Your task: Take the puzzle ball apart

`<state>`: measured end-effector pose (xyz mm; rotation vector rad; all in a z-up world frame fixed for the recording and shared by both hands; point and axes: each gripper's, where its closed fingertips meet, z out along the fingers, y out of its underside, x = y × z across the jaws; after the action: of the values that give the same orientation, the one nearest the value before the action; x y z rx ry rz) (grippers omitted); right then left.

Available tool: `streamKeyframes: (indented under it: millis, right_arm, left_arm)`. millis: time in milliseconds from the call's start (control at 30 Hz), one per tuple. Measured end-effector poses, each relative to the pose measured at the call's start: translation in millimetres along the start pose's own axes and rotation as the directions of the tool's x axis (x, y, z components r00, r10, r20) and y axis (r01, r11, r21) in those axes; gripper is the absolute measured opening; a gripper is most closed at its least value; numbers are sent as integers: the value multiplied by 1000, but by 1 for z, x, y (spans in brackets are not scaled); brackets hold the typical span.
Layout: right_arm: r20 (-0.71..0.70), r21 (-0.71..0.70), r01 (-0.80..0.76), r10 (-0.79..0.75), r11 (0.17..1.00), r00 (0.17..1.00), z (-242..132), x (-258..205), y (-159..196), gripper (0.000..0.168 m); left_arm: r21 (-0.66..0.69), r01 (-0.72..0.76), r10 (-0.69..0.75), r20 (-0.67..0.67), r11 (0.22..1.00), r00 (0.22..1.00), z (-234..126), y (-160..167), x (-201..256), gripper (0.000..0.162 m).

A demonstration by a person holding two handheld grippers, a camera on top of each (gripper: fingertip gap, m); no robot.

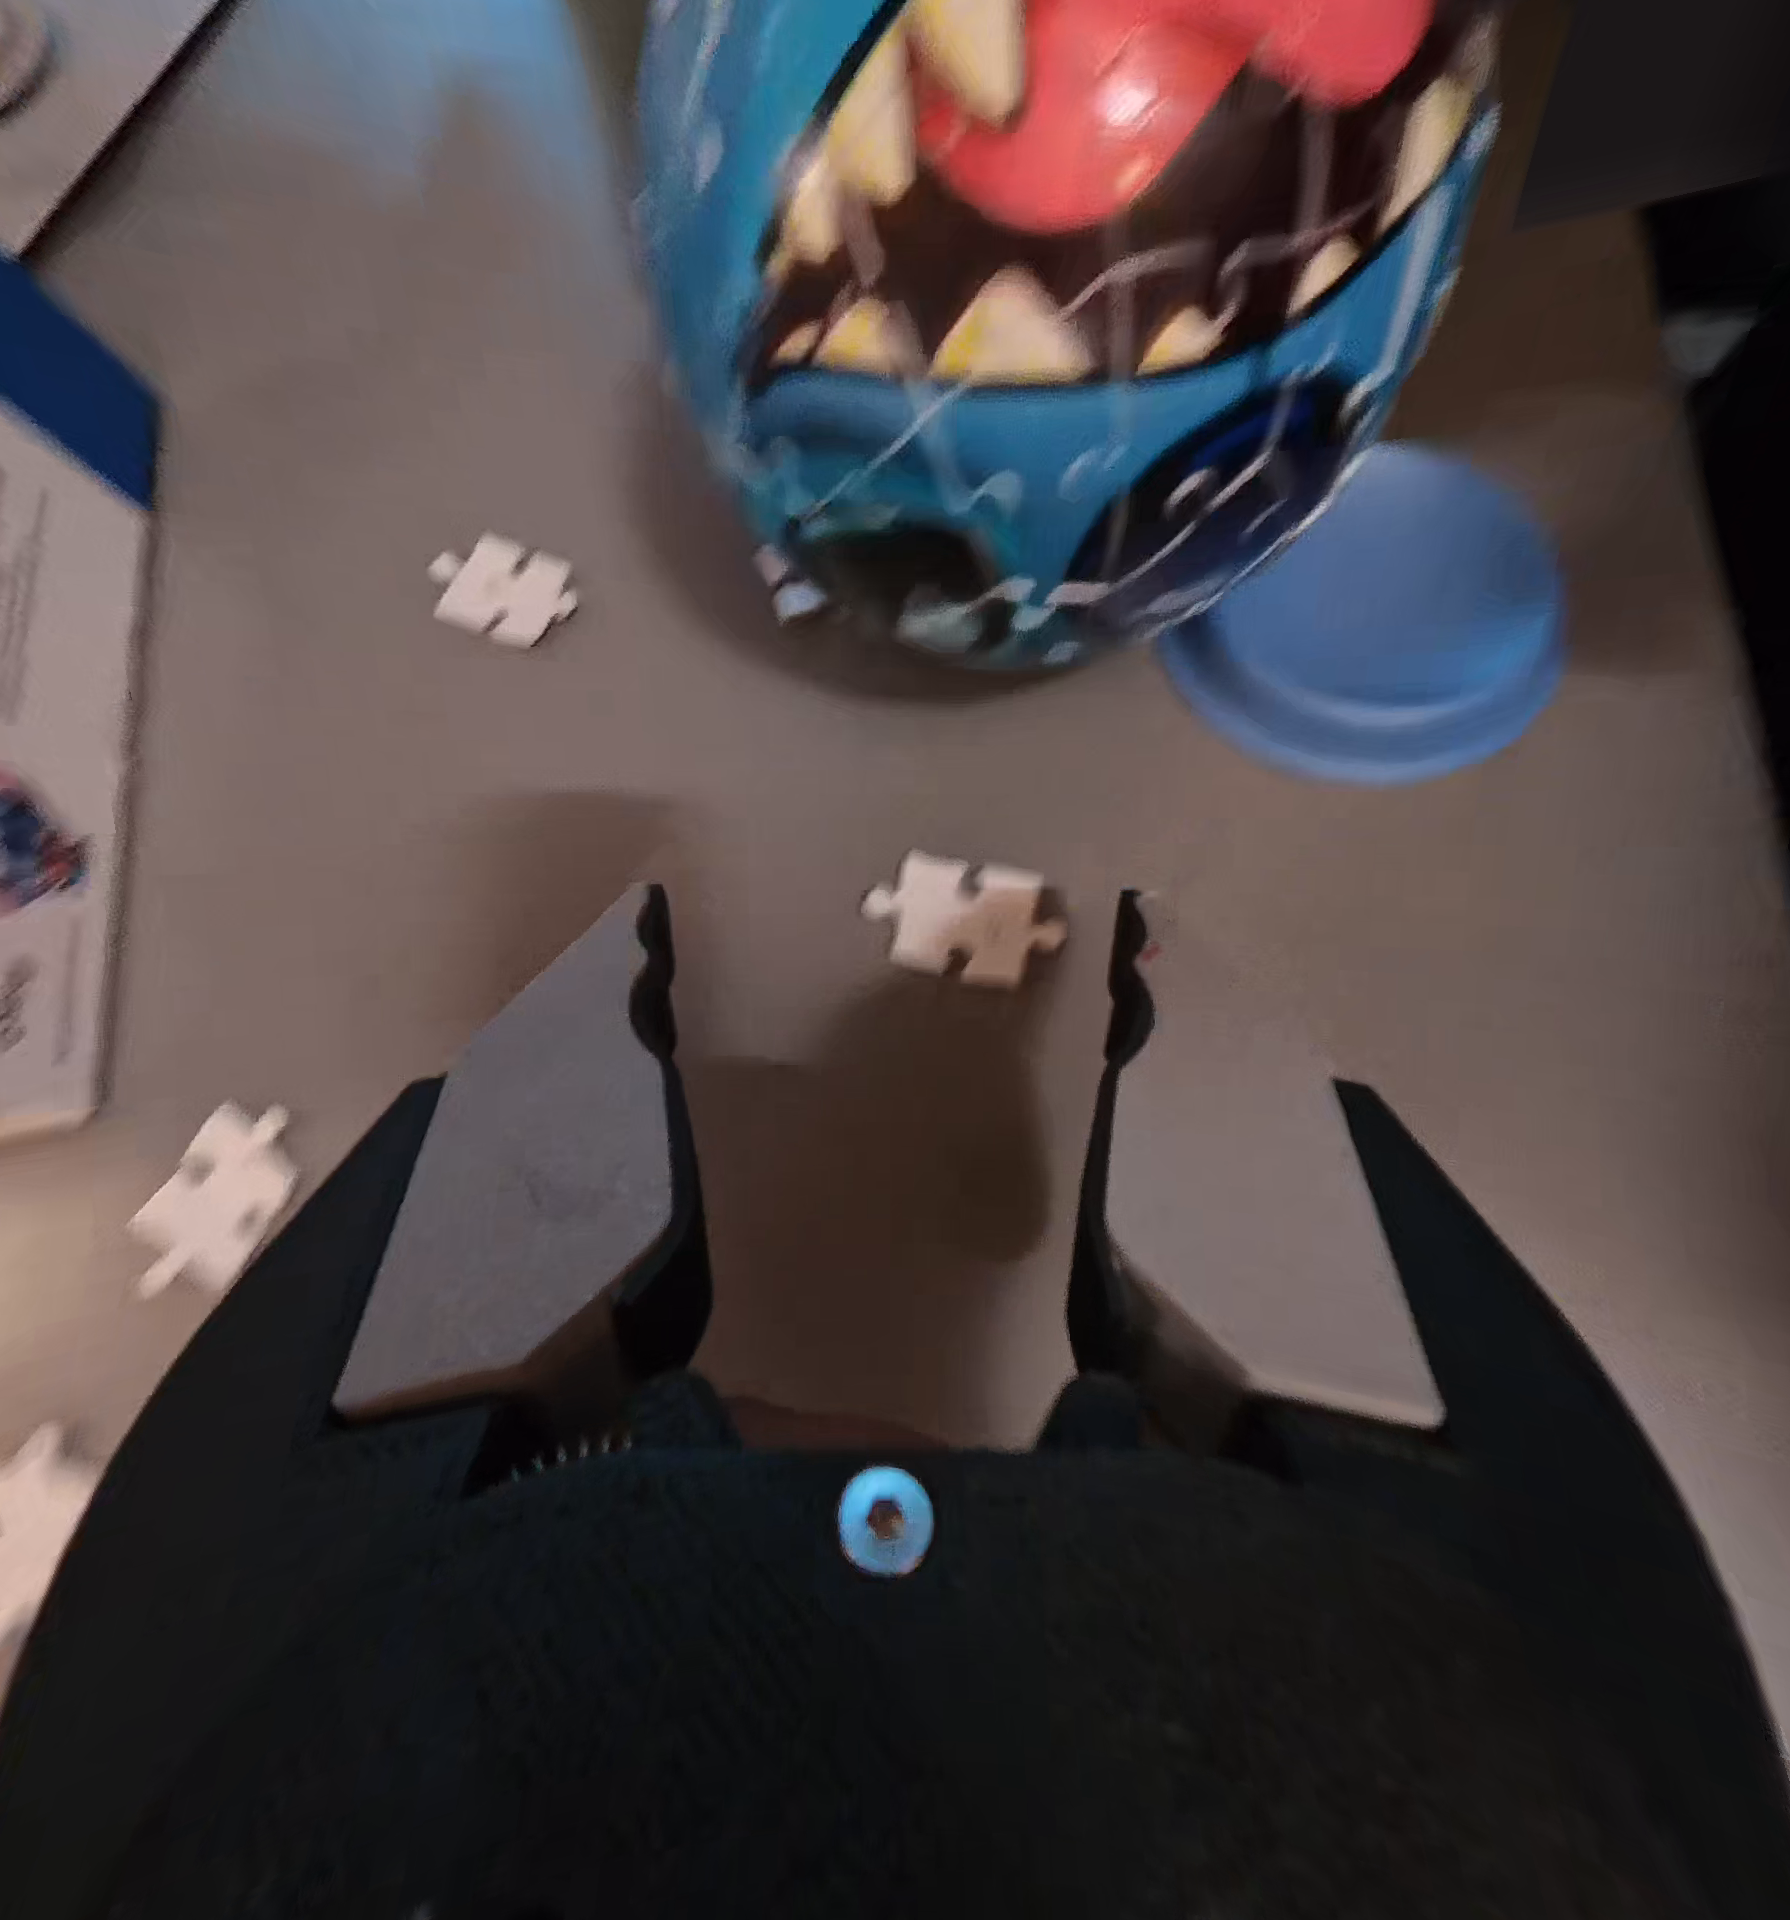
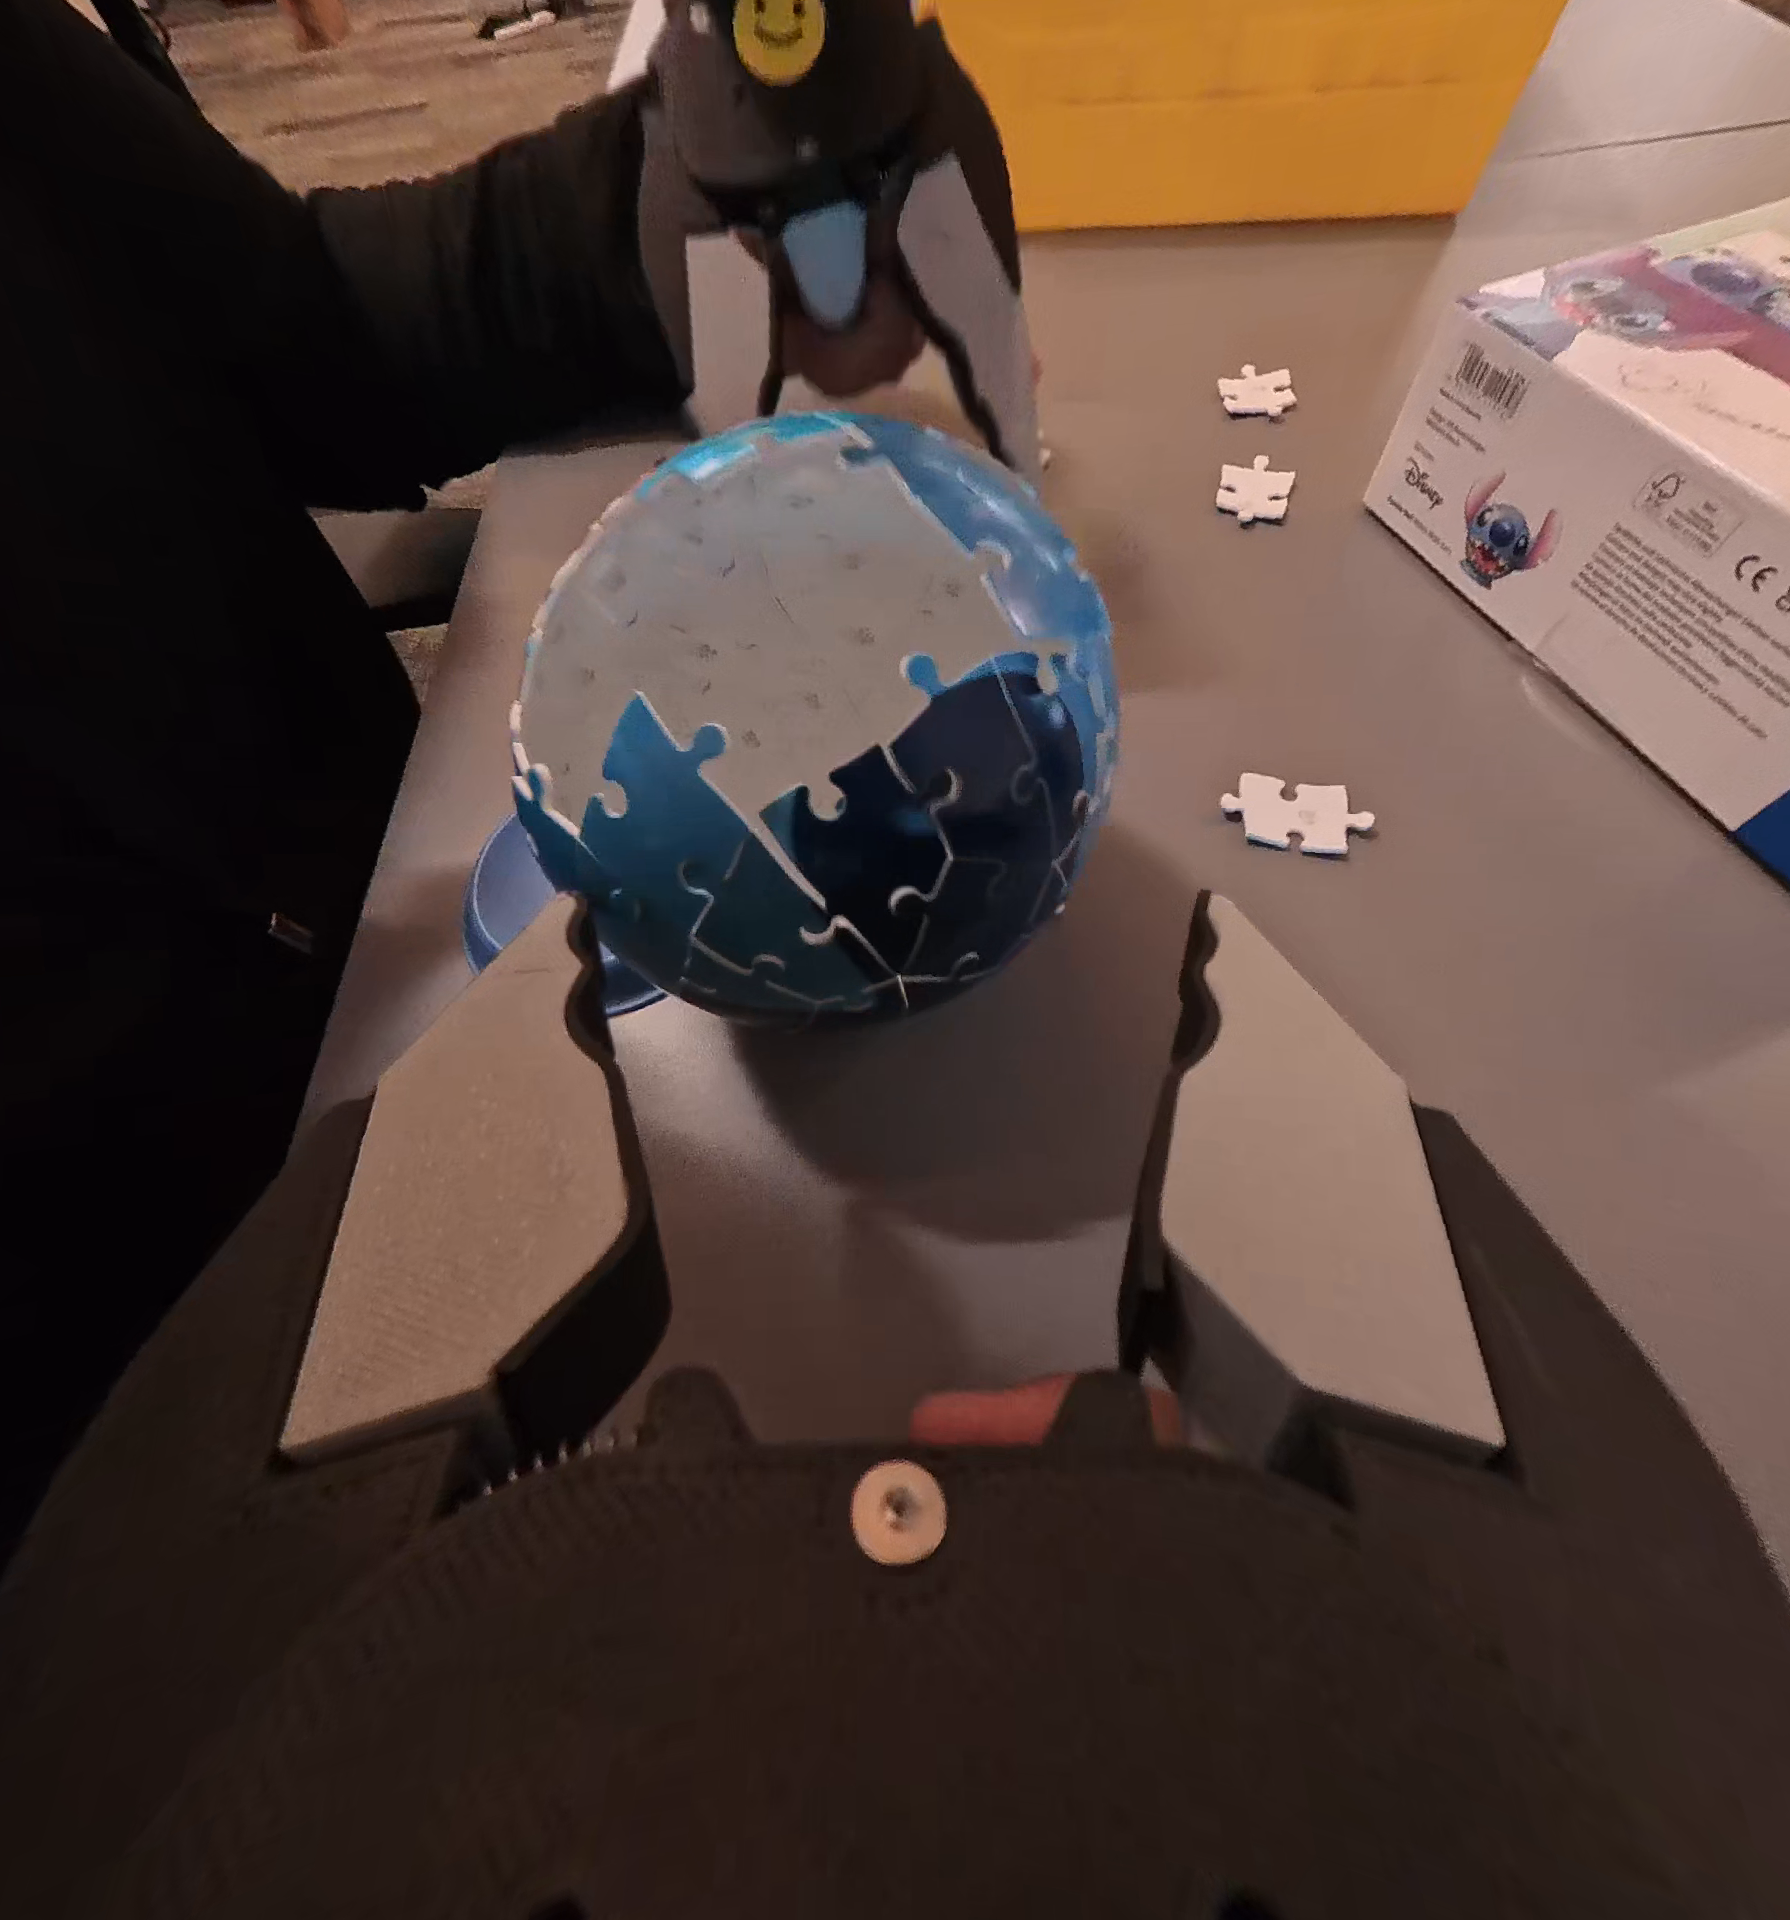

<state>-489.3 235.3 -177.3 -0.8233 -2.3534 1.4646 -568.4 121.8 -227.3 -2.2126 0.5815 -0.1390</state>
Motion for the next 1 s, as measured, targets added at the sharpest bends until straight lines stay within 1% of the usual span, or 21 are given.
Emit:
streamKeyframes:
  millis: [67,200,267,367,400,433,567,700,733,767,867,900,1000]
  right_arm:
    - [8,-12,-11,11,1000,1000,1,1,5,108]
    - [12,-2,-18,18,1000,1000,0,3,7,108]
    - [13,18,-15,14,1000,1000,-1,3,4,107]
    - [3,55,-12,12,998,1000,-3,5,0,104]
    - [0,67,-13,13,998,1000,-4,6,-2,103]
    - [0,80,-14,14,997,1000,-4,6,-3,102]
    - [-12,117,-11,12,993,1000,-6,8,-7,100]
    - [-22,160,-29,33,987,999,-10,13,-12,98]
    - [-24,169,-35,39,985,999,-12,15,-12,97]
    - [-25,177,-40,45,983,999,-12,16,-13,96]
    - [-30,195,-49,56,980,998,-15,19,-14,94]
    - [-34,199,-52,60,979,998,-16,20,-14,92]
    - [-50,208,-63,75,976,996,-18,25,-12,90]
  left_arm:
    - [-18,18,-17,66,1000,998,-22,12,-13,82]
    - [-9,118,-114,191,993,975,-58,35,-44,83]
    - [-1,167,-162,235,986,958,-71,44,-55,82]
    - [-68,228,-199,296,971,934,-81,67,-63,82]
    - [-77,235,-203,297,969,933,-82,71,-63,78]
    - [-86,240,-206,288,967,935,-81,75,-62,71]
    - [-131,277,-236,265,952,935,-69,88,-63,63]
    - [-129,304,-271,224,944,936,-50,85,-61,40]
    - [-122,315,-282,229,941,932,-49,84,-63,35]
    - [-115,318,-287,228,941,930,-47,83,-64,23]
    - [-124,291,-250,267,949,931,-48,85,-70,4]
    - [-123,292,-250,276,949,928,-49,86,-71,0]
    - [-120,291,-247,286,949,926,-49,86,-74,0]
